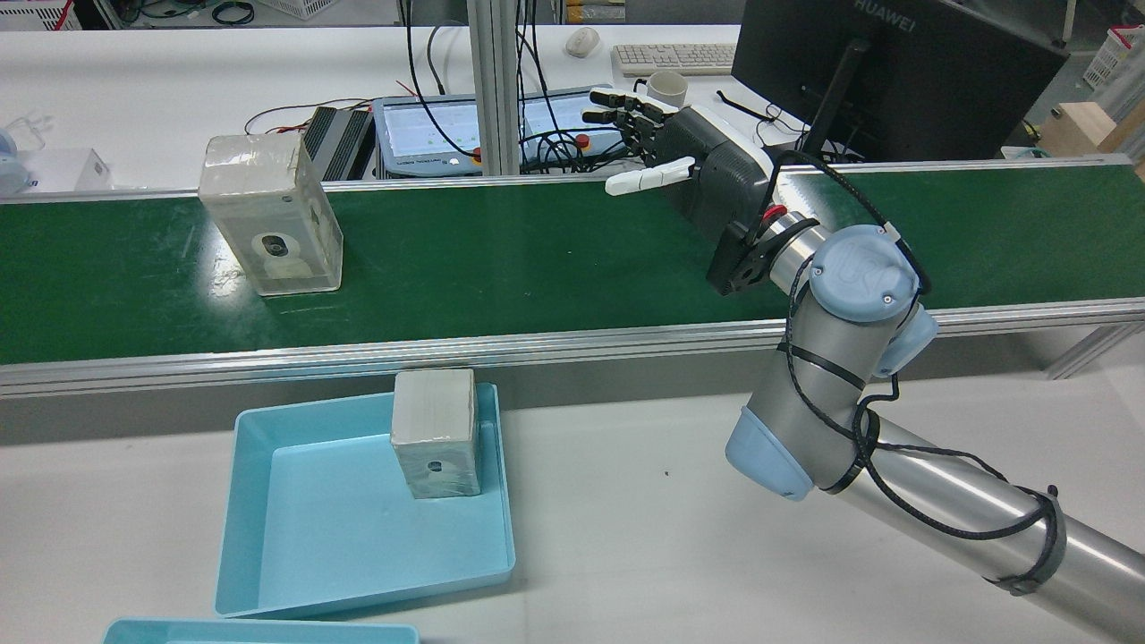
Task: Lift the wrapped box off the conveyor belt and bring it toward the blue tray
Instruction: 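Move the open right hand along the belt toward the approaching wrapped box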
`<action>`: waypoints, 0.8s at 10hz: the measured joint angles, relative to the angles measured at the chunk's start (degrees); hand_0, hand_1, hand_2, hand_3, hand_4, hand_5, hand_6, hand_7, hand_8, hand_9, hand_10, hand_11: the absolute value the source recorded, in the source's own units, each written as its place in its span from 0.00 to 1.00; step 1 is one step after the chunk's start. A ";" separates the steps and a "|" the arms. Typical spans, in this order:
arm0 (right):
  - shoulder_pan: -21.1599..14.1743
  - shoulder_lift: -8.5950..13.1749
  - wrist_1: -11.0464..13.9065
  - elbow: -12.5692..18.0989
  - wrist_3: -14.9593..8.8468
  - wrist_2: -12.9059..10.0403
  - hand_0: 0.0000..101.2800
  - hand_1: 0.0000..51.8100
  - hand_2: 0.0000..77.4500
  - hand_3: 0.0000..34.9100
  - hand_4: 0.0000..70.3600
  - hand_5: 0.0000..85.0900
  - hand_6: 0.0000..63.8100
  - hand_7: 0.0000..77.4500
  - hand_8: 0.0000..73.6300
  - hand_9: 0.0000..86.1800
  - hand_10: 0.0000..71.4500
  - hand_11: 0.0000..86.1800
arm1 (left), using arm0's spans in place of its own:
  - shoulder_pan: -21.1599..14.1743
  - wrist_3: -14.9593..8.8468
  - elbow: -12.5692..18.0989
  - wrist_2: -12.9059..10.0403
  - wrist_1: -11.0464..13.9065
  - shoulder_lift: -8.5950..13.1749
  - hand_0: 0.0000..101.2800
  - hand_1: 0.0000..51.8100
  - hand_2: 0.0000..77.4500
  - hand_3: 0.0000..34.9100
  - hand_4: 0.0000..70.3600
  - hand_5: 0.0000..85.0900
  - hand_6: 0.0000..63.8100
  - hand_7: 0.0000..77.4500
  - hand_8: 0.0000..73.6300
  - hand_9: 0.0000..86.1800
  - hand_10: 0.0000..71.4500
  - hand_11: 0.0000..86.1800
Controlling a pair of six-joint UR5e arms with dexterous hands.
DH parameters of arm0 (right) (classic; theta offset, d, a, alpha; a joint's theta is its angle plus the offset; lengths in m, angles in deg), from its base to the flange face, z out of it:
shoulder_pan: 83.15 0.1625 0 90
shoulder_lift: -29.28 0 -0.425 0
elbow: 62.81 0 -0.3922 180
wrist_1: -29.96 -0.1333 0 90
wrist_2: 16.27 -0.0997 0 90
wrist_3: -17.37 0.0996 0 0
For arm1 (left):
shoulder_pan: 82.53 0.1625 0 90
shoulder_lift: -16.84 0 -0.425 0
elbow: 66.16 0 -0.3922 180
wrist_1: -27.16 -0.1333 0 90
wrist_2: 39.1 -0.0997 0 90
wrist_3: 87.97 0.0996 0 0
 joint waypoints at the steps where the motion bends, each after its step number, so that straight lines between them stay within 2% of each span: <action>1: -0.75 -0.04 0.00 -0.08 -0.21 -0.44 0.47 0.26 0.11 0.00 0.19 0.19 0.15 0.31 0.05 0.07 0.00 0.01 | 0.00 0.00 0.00 0.00 0.00 0.00 0.00 0.00 0.01 0.00 0.00 0.01 0.01 0.01 0.01 0.01 0.01 0.01; 2: -1.37 -0.10 0.00 -0.41 -0.35 -0.72 0.47 0.26 0.11 0.00 0.19 0.17 0.15 0.30 0.05 0.07 0.00 0.01 | 0.00 0.00 0.00 0.00 0.00 0.00 0.00 0.00 0.01 0.00 0.00 0.01 0.01 0.01 0.01 0.01 0.01 0.01; 8: -1.92 -0.04 -0.02 -1.06 -0.27 -0.97 0.47 0.26 0.09 0.00 0.21 0.19 0.14 0.30 0.06 0.07 0.00 0.01 | 0.00 0.00 0.00 0.00 0.00 0.00 0.00 0.00 0.01 0.00 0.00 0.01 0.01 0.01 0.01 0.01 0.00 0.01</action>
